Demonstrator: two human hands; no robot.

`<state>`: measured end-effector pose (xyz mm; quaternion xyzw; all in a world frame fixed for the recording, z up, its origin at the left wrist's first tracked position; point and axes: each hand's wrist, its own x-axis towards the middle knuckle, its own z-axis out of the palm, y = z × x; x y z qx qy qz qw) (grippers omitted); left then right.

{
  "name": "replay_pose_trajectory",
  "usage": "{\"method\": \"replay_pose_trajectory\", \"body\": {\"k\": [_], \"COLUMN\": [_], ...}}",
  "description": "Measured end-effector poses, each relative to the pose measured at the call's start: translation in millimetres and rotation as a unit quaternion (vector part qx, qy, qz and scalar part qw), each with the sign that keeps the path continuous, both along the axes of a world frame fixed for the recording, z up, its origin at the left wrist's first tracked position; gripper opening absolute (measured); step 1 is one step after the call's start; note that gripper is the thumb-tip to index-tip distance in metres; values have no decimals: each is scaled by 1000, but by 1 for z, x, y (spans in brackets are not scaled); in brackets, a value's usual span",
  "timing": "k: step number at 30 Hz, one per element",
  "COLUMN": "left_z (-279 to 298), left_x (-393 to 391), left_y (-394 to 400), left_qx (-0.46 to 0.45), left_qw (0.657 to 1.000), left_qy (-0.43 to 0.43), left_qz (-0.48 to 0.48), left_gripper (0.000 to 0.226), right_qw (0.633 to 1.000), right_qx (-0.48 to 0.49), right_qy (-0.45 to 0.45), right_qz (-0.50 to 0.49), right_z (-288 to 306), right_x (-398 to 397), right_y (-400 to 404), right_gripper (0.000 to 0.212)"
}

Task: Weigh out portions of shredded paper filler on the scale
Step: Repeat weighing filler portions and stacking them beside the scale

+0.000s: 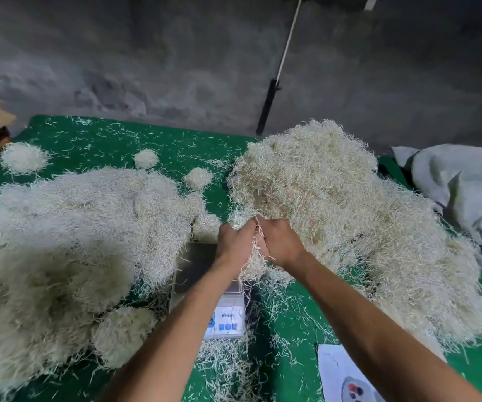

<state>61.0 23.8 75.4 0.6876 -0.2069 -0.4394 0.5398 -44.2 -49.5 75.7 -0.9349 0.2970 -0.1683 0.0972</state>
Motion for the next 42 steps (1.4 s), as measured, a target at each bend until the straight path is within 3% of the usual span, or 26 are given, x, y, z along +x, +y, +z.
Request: {"method": "replay_pose_trajectory", "body": {"k": [2, 4, 5, 7, 9, 13, 15, 17, 21, 25, 29, 31, 33, 35, 38, 42], "left_z": [-1, -2, -5, -20, -26, -35, -36, -39, -60, -80, -106, -117, -136, -172, -214, -227], "left_x": [4, 18, 23, 30, 33, 29, 25, 27, 48, 43, 16, -7, -28, -43, -57, -57], "left_y": [-3, 4, 10, 20, 22, 8, 5, 7, 27, 72, 115, 137, 162, 197, 248, 263], "left_qx": [1, 3, 7, 27, 42, 60, 50, 51, 122, 44, -39, -68, -47, 26, 117, 129], "left_qw": [997, 972, 955, 934, 948, 975, 990, 997, 992, 997, 990, 977, 976, 972, 896, 838], "left_qy": [-77, -219, -269, -320, -299, -202, -113, -48, -26, 24, 10, -2, -69, -201, -417, -496], "left_qz": [-5, -83, -128, -157, -98, -70, -70, -29, -15, 56, 135, 202, 203, 116, -101, -187], "left_gripper": [63, 39, 38, 54, 62, 110, 123, 108, 30, 17, 32, 19, 18, 20, 45, 56], "right_qw": [998, 981, 964, 952, 941, 927, 938, 960, 956, 916, 881, 892, 933, 949, 945, 936], "right_qx": [-10, -90, -102, -82, -115, -88, -49, 22, 183, 278, 354, 345, 239, 184, 163, 167], "right_qy": [66, 174, 246, 289, 310, 324, 270, 176, 88, 11, -28, 5, 73, 89, 123, 155], "right_qz": [-13, -8, -20, -63, -69, -170, -212, -217, -212, -288, -313, -294, -260, -239, -256, -268], "right_z": [-2, -1, 4, 15, 20, 20, 11, -8, -65, -114, -159, -186, -216, -232, -243, -239], "right_x": [5, -7, -23, -55, -67, -45, -37, -32, -29, -40, -46, -54, -64, -69, -72, -74], "right_y": [-6, -23, -35, -58, -86, -98, -81, -57, 0, 50, 113, 154, 198, 238, 279, 295], "right_gripper": [88, 68, 66, 82, 89, 62, 34, 10, 25, 32, 20, 33, 56, 63, 61, 62]}}
